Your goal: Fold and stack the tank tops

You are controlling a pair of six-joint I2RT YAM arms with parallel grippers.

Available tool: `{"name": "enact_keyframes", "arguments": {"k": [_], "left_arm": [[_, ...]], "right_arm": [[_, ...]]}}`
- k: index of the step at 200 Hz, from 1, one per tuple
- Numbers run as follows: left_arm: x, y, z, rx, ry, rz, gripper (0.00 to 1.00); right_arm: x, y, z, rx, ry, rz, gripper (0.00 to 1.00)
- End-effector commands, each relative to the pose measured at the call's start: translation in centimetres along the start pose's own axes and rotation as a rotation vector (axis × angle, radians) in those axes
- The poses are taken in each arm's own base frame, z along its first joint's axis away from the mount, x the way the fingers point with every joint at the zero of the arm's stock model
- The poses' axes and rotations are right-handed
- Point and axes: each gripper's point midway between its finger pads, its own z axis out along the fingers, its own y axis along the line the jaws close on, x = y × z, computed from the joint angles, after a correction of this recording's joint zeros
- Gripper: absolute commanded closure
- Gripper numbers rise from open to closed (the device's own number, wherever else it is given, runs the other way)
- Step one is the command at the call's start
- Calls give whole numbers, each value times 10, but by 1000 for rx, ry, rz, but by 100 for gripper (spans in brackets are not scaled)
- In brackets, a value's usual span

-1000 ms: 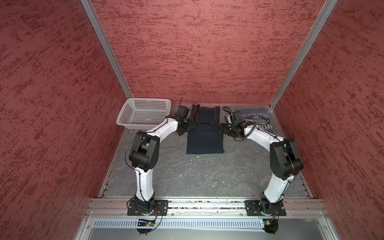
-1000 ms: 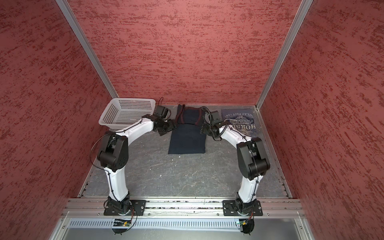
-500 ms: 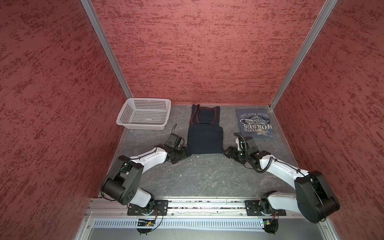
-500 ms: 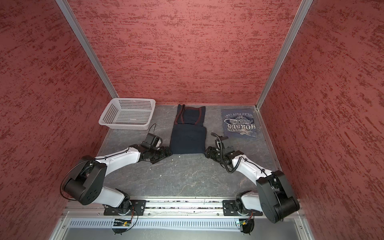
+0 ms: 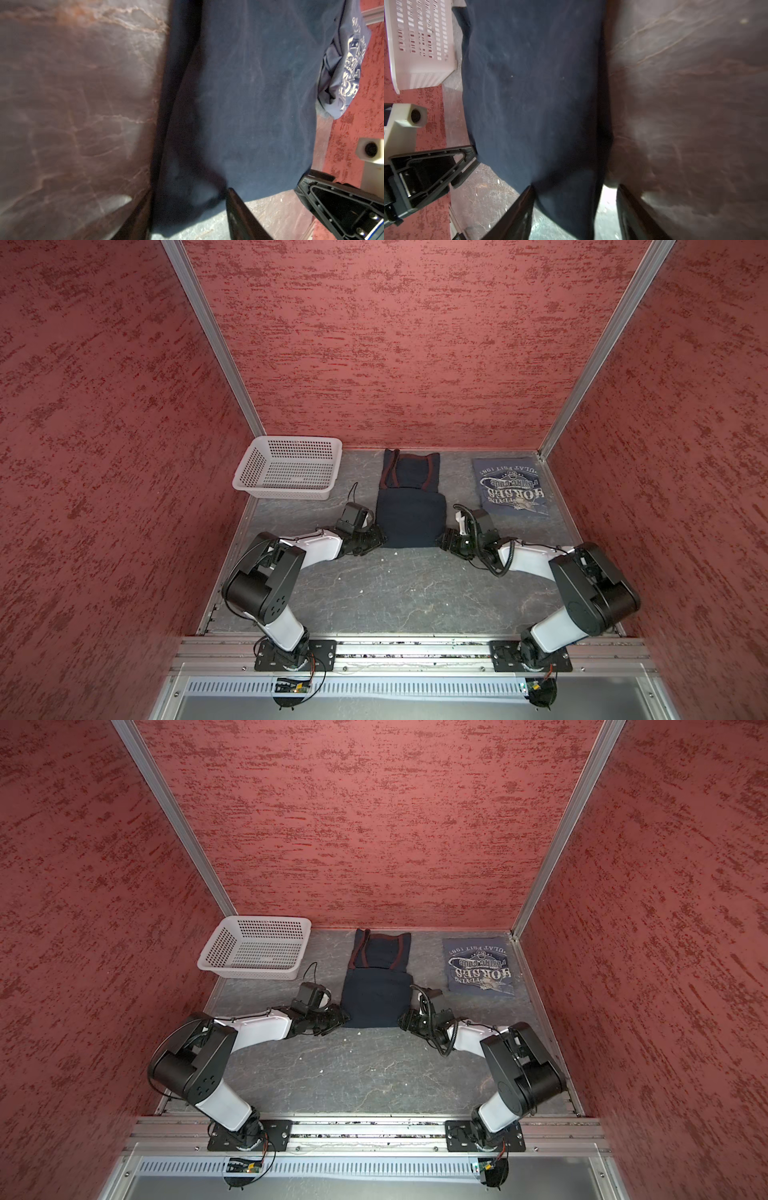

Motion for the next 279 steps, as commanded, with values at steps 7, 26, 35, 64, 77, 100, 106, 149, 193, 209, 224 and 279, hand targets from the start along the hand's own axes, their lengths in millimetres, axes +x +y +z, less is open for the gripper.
{"name": "enact_keyframes", "arguments": {"k": [7, 26, 35, 64, 77, 100, 106, 149, 193, 209, 224, 279], "left_arm": [[19, 18, 12, -60, 65, -21, 57], [20, 10, 8, -49, 58, -10, 71], [21, 4, 5, -40, 54, 2, 77], [24, -11, -17, -48, 1, 42, 94], [26, -17, -32, -51, -34, 62, 97], [36, -28, -61, -32, -64, 84, 100], [40, -32, -70, -21, -70, 89, 100], [49, -66, -143, 60, -126, 50, 98], [20, -80, -171, 78, -185, -48, 98], [0, -80, -169, 94, -207, -103, 98], [-21, -82, -168, 113, -229, -148, 98], [-79, -71, -137, 97, -264, -248, 98]], "right_arm": [[2, 5, 6, 2, 6, 0, 55], [3, 8, 1, 10, -3, -10, 71], [3, 12, -2, 5, -7, -19, 79], [8, 20, -19, 26, -26, -39, 95], [10, 25, -34, 34, -49, -47, 98], [18, 34, -62, 30, -69, -50, 100], [19, 40, -70, 18, -78, -56, 100], [18, 83, -126, -71, -107, -54, 100], [-17, 125, -140, -94, -150, -72, 99], [-35, 136, -129, -101, -145, -81, 99], [-54, 143, -115, -118, -131, -85, 98], [-92, 164, -51, -233, -19, -60, 98]]}}
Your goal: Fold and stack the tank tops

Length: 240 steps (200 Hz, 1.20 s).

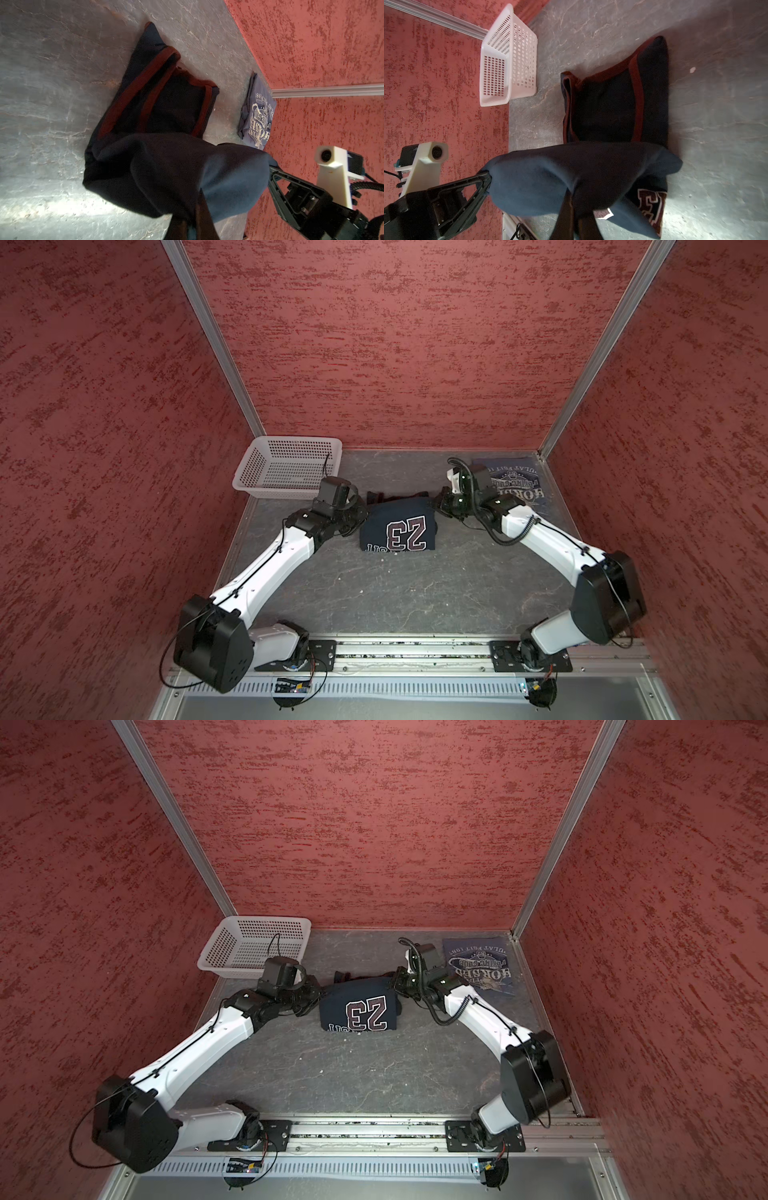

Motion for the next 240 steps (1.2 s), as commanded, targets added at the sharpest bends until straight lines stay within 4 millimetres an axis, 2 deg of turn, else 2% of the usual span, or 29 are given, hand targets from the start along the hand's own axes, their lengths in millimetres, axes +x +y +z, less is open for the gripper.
{"name": "enact_keyframes", "arguments": {"k": [1, 26, 57, 96, 139, 151, 160, 173, 190, 201, 214, 226, 240], "left_arm": [[-22, -7, 6, 30, -42, -34, 98], [-40, -6, 16, 25, -63, -57, 97], [-63, -15, 34, 51, -58, -51, 97], [-88, -20, 67, 63, -25, -66, 97], [-113, -16, 116, 36, 25, -87, 94], [-117, -13, 135, 32, 49, -94, 87], [-121, -10, 146, 24, 63, -103, 78], [-127, -7, 162, 14, 82, -100, 62], [-135, -10, 174, 11, 120, -60, 47], [-141, -15, 170, -3, 120, -9, 33], [-145, -18, 158, -30, 94, 71, 19], [-146, -15, 145, -60, 70, 133, 12], [-142, -1, 136, -104, 54, 179, 8]], "right_arm": [[-15, 28, 8, -119, 13, -32, 98], [-22, 24, 26, -120, 28, -5, 98], [-50, 12, 32, -93, -13, 22, 98], [-86, -9, 45, -74, -40, 50, 98], [-109, -45, 78, -47, -26, 99, 95], [-115, -55, 86, -33, -30, 110, 93], [-122, -64, 89, -6, -42, 109, 87], [-137, -81, 90, 64, -77, 105, 67], [-153, -96, 86, 149, -114, 76, 49], [-160, -98, 81, 195, -130, 35, 39], [-159, -91, 75, 197, -128, -11, 33], [-148, -87, 75, 202, -111, -51, 30], [-129, -85, 78, 245, -95, -107, 25]]}}
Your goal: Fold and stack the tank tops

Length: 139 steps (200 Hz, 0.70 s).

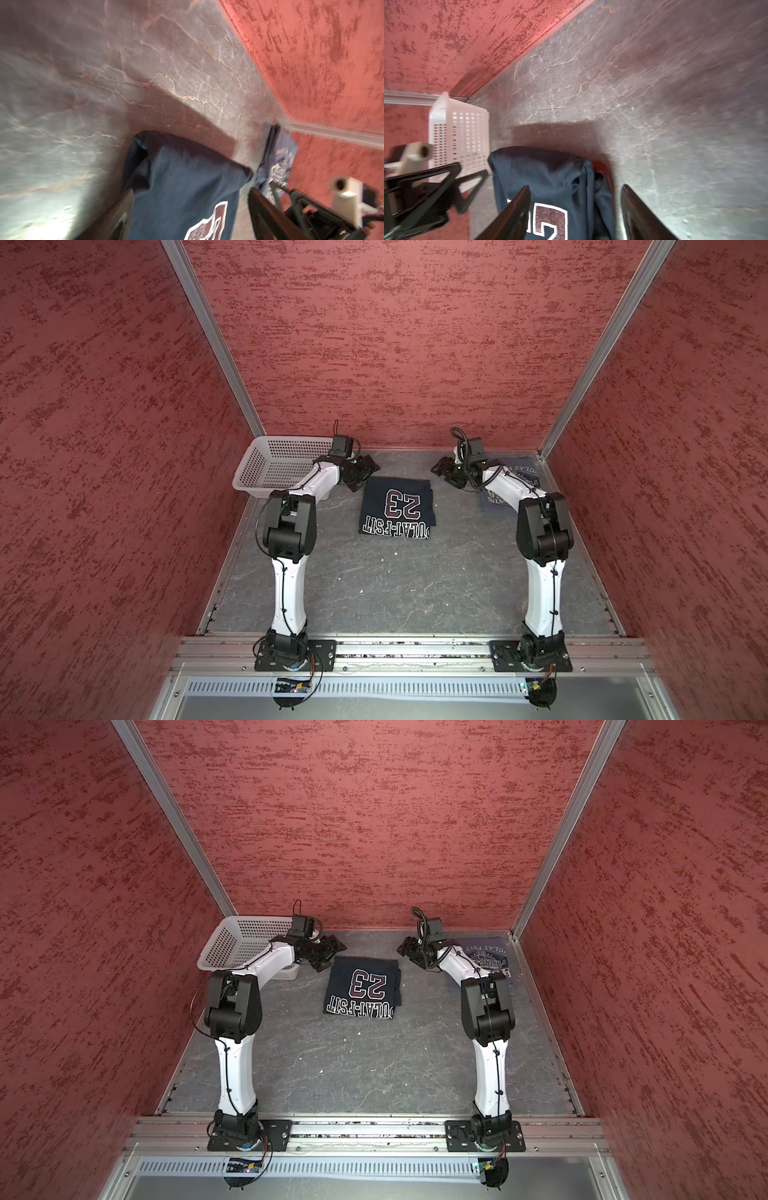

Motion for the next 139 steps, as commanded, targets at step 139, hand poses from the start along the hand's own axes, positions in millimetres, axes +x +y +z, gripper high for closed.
{"name": "enact_keyframes", "arguments": {"k": [139], "left_arm": [[83, 69, 27, -160, 150, 166, 7]], "right_arm": [[106, -30, 39, 219, 162, -114, 16]]}}
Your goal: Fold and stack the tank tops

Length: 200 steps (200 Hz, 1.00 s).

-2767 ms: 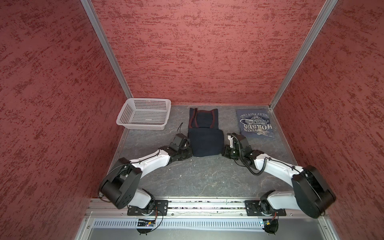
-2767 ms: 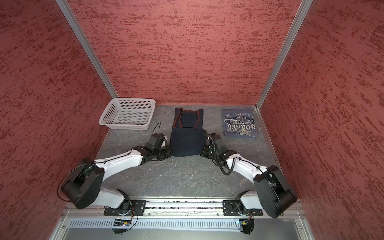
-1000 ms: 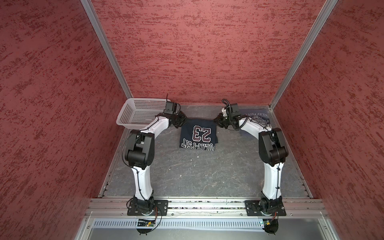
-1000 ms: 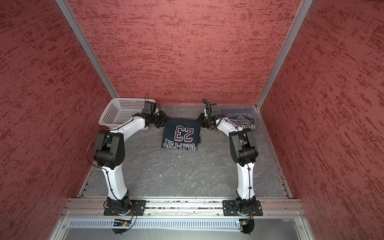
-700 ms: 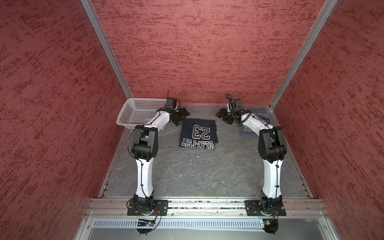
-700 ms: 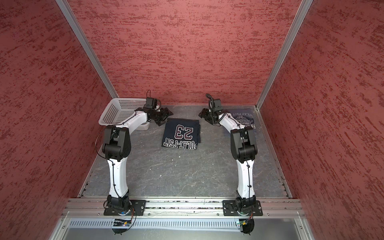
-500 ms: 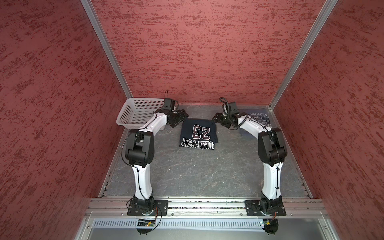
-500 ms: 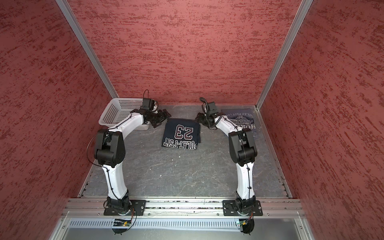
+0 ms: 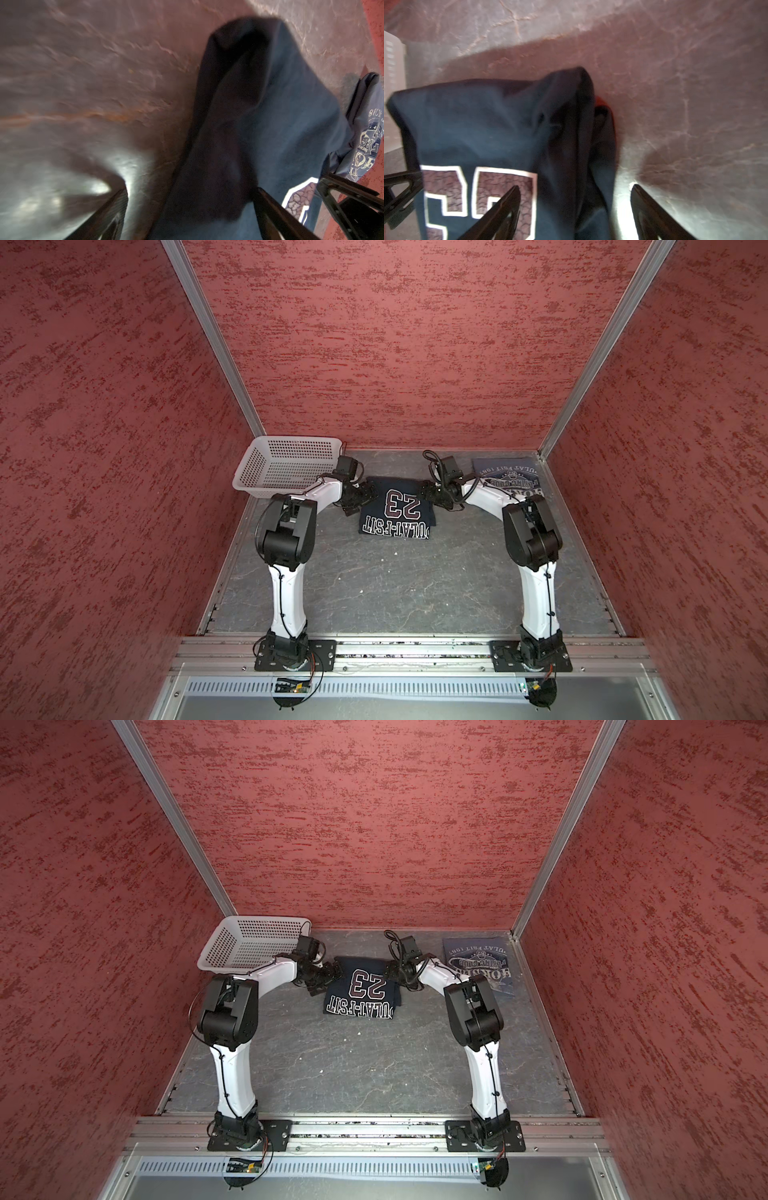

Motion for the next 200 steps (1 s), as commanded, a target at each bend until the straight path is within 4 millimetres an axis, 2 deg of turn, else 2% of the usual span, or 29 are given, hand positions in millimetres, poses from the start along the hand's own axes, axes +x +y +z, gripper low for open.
{"name": "enact_keyframes", "arguments": {"k": [1, 20, 51, 75, 98, 122, 149, 169, 200], "left_arm": [[9, -2, 16, 6, 27, 27, 7], [18, -3, 25, -1, 49, 24, 12], [32, -12, 37, -5, 71, 32, 23], [42, -21, 46, 4, 86, 31, 31], [50, -36, 51, 28, 91, 28, 40], [56, -60, 53, 72, 88, 26, 54], [58, -103, 52, 180, 71, 17, 74], [58, -142, 51, 255, 57, 29, 88], [61, -203, 47, 377, 33, 65, 100]], "right_arm": [[14, -9, 10, 21, 37, 26, 16], [21, -2, 16, -19, 63, 32, 18], [26, -1, 20, -41, 90, 37, 27], [29, -2, 21, -36, 100, 36, 38], [20, -12, 12, -14, 73, 47, 57], [-4, -31, -13, 13, -4, 69, 74], [-38, -59, -51, 77, -107, 75, 87], [-61, -86, -81, 138, -182, 101, 93], [-92, -120, -128, 193, -289, 135, 96]]}}
